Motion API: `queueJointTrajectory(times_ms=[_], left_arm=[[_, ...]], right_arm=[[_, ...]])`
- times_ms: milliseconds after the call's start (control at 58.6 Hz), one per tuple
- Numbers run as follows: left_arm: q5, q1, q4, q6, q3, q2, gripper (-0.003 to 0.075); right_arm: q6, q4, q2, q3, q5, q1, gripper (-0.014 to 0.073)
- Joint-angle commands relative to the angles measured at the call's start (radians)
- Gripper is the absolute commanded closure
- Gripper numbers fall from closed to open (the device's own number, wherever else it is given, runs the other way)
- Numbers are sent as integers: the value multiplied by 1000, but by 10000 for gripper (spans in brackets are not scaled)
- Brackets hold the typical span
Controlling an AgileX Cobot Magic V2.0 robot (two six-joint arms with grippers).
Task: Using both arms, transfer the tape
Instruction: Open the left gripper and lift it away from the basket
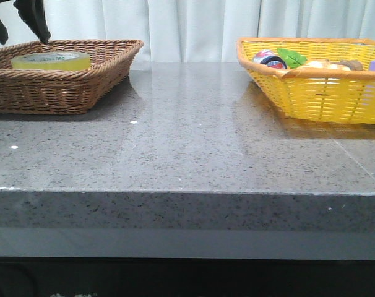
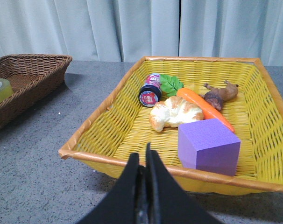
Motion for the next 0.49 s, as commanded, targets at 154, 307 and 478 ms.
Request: queueJointTrajectory(times_ms=[154, 307, 478], left_arm=[[-22, 1, -13, -8, -42, -63, 603], [-22, 1, -13, -8, -42, -65, 740], [-24, 1, -10, -6, -40, -104, 740]], right_arm=[[-10, 6, 4, -26, -80, -4, 662], [-10, 6, 4, -26, -80, -4, 662], [-10, 6, 4, -26, -80, -4, 662]])
